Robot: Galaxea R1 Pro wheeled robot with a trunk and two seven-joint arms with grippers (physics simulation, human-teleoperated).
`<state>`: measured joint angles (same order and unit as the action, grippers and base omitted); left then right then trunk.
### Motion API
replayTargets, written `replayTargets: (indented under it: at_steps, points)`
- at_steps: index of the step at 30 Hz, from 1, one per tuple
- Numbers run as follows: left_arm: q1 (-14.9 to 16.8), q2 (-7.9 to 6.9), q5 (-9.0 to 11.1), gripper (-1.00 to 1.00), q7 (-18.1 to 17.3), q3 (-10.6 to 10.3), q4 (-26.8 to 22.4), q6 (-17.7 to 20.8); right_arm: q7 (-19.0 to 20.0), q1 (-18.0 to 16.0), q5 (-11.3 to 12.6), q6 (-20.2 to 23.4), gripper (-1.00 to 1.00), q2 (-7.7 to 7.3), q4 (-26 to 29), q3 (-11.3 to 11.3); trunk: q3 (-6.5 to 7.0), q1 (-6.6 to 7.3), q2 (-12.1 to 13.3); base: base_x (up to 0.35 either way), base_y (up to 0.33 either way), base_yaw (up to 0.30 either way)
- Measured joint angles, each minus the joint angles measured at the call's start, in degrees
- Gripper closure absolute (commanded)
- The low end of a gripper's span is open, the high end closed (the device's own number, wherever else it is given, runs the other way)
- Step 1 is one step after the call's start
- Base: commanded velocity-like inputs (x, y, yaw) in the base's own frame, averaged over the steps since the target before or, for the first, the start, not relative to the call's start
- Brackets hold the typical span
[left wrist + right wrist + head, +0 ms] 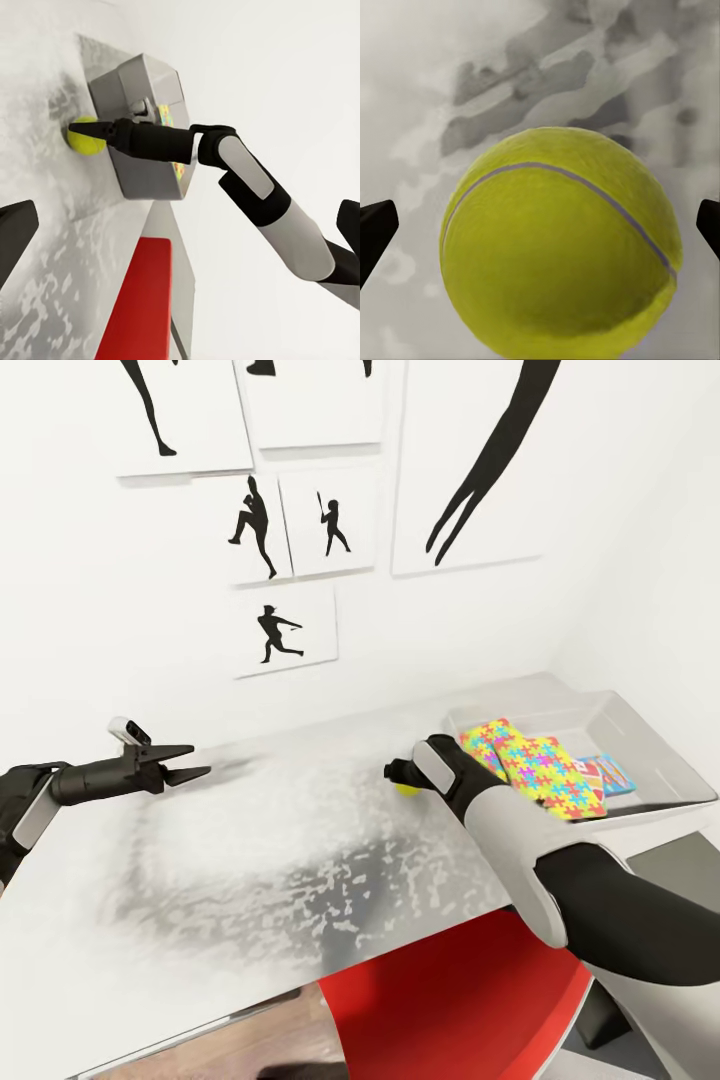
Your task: Put all the toys in the child's room - the three board games (two on the bed and one on the table), the two jigsaw puzzles on the table, and the tennis ball on the table - inside the toy box on the table in the child's room.
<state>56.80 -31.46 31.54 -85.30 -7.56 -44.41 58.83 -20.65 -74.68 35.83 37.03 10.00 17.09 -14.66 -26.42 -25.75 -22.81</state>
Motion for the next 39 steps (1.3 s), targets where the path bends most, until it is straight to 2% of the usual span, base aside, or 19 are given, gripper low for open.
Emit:
replayTargets:
  at_steps: [24,25,35,39]
  points:
    - [0.0,-0.01,0.0,-1.0,0.0,-0.11,0.0,-0.02,0.09,1.05,-0.04,0.64,-1.0,0.0,0.23,-0.06,-0.01,0.0,0.0,0.0,0.0,0.0]
    - [0.0,-0.01,0.0,-1.0,0.0,-0.11,0.0,-0.02,0.09,1.06,-0.04,0.64,1.0,0.0,0.24,-0.06,-0.02,0.0,0.0,0.0,0.0,0.0]
    - [0.03,-0.01,0.0,-1.0,0.0,-0.11,0.0,-0.02,0.21,1.07,-0.08,0.59,1.0,0.0,0.27,0.03,-0.01,0.0,0.0,0.0,0.0,0.0]
    - [0.01,-0.01,-0.71,-1.0,0.0,-0.11,0.0,-0.02,0.29,1.07,-0.23,0.6,1.0,0.0,0.27,0.03,-0.02,0.0,0.0,0.0,0.0,0.0]
